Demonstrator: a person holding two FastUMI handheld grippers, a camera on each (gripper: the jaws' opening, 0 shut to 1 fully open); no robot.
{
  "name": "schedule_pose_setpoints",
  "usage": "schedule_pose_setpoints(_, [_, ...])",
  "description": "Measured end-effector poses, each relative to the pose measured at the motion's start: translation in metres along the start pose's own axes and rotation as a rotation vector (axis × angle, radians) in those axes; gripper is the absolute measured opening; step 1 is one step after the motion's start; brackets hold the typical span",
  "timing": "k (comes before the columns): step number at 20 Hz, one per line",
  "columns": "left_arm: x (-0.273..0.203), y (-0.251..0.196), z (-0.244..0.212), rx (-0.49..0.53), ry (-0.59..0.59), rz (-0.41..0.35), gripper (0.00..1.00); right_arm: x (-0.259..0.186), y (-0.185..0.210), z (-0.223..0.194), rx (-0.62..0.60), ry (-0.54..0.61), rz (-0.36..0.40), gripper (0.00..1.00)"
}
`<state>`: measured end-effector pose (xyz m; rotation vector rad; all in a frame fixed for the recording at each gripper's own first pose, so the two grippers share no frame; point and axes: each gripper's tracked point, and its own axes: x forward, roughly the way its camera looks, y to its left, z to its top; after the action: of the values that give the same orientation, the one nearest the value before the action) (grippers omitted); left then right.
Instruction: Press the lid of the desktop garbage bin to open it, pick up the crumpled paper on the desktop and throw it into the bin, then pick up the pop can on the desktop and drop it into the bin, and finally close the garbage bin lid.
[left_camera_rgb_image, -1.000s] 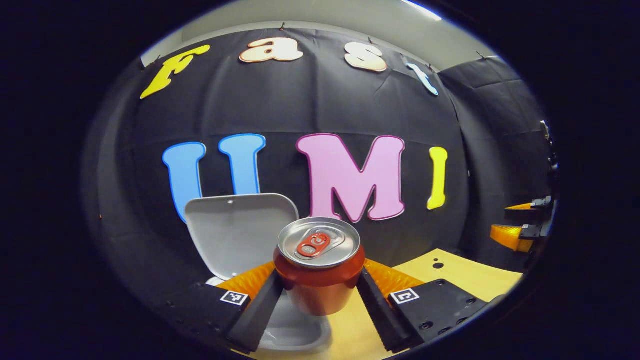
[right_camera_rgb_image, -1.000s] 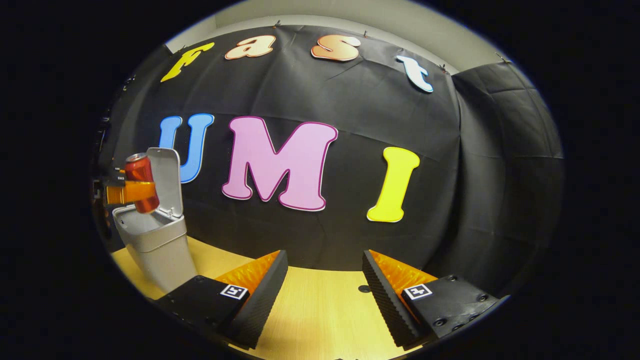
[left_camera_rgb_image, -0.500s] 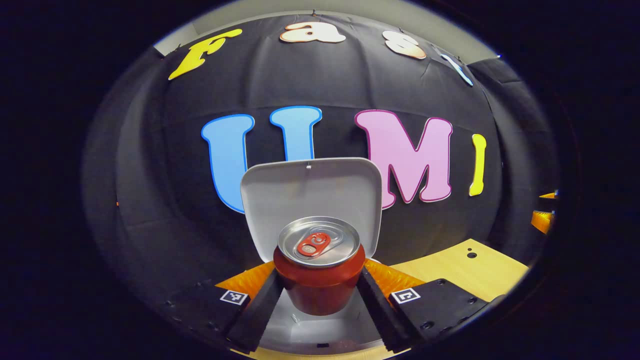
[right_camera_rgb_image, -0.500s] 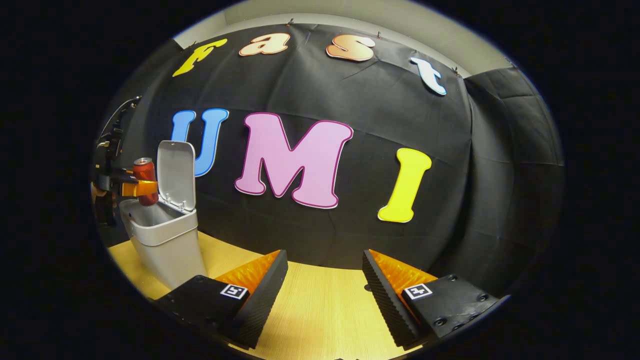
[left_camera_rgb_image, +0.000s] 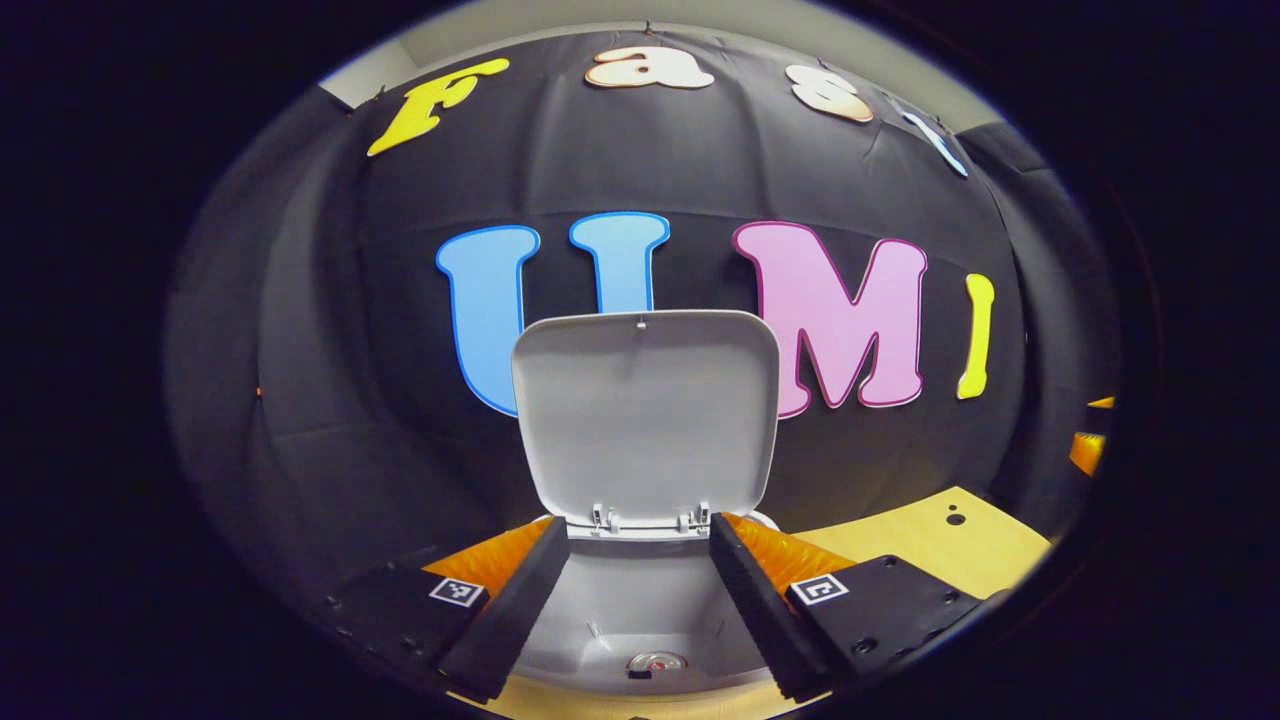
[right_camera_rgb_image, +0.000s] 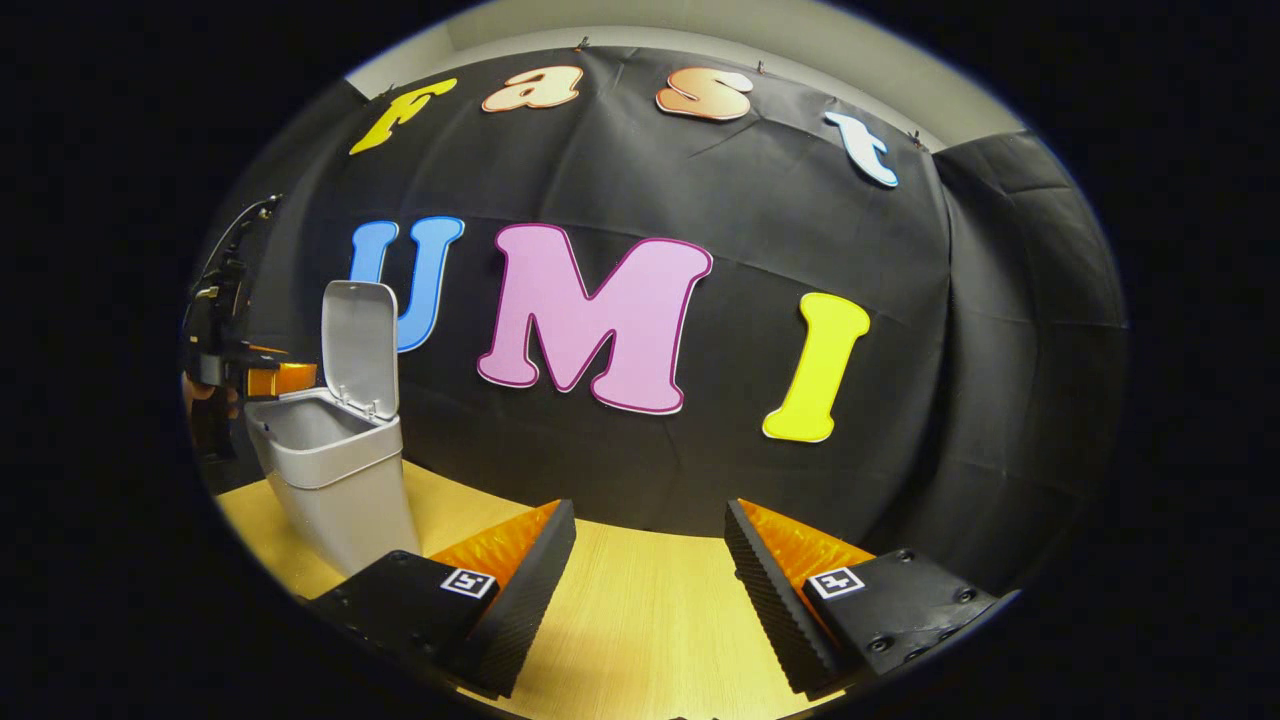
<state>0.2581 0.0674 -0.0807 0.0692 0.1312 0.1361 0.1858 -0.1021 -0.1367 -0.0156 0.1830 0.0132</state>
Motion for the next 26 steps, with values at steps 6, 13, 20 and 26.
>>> schedule_pose_setpoints(6, [-0.013,0.008,0.044,-0.026,-0.035,0.004,0.95,0.002,0.003,0.013,0.003,-0.019,0.026,0.97])
schedule_pose_setpoints(13, [0.032,0.029,0.121,-0.088,-0.095,-0.043,0.95,0.02,-0.005,0.027,-0.016,-0.025,0.045,0.97])
schedule_pose_setpoints(20, [0.119,0.02,0.152,-0.033,-0.052,-0.134,0.93,0.04,-0.015,0.022,-0.025,-0.006,0.042,0.97])
schedule_pose_setpoints(26, [0.121,0.016,0.126,-0.037,0.051,-0.116,0.99,0.043,-0.01,0.009,-0.002,0.024,0.052,0.97])
